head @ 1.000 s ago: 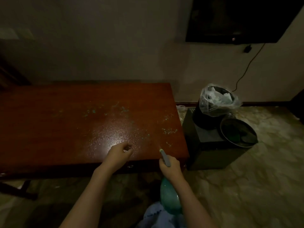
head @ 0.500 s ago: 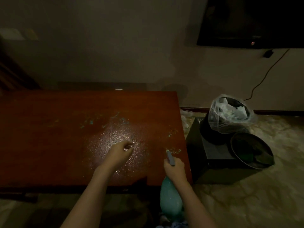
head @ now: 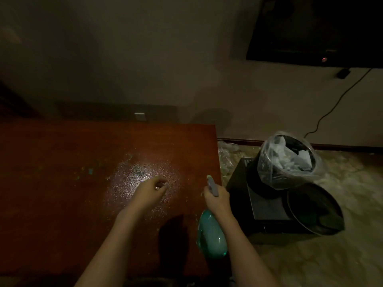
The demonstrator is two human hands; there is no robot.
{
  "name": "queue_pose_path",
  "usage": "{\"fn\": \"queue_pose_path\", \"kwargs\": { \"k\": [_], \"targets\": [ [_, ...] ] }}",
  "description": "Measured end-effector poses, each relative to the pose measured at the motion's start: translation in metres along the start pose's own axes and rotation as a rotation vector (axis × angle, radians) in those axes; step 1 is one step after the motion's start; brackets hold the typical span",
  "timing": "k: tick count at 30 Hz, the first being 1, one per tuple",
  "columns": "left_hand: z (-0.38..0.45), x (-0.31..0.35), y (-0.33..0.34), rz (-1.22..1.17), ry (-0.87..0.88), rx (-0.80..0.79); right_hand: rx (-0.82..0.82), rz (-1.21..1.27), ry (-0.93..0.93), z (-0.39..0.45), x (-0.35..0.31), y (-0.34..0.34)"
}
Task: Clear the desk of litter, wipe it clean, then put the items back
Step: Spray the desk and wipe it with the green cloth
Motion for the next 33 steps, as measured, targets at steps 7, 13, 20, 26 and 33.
{"fn": "queue_pose_path", "kwargs": {
  "k": [7, 13, 20, 26, 33],
  "targets": [
    [0.022, -0.002, 0.007, 0.013, -0.062, -0.004, -0.020, -0.022, -0.050, 0.042, -0.010, -0.004],
    [0.030, 0.002, 0.012, 0.022, -0.090, 0.003, 0.011, 0.073, 0.025, 0.062, -0.001, -0.015],
    [0.023, 0.008, 0.014, 0.034, -0.069, 0.003, -0.040, -0.059, 0.023, 0.053, 0.001, -0.021],
    [0.000, 0.022, 0.017, 0.067, 0.007, -0.005, 0.024, 0.071, 0.084, 0.016, 0.005, -0.033],
    [-0.044, 0.022, 0.001, 0.045, 0.080, 0.040, -0.021, -0.101, 0.010, -0.037, 0.007, -0.026]
  ]
}}
Point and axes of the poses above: each hand's wrist, its own z-axis towards the middle knuckle, its own y-axis out of the palm, x = y × z, the point moved 10 cm from there along z, towards the middle knuckle, and after that the axes turned 7 degrees about -y, right-handed, at the moved point
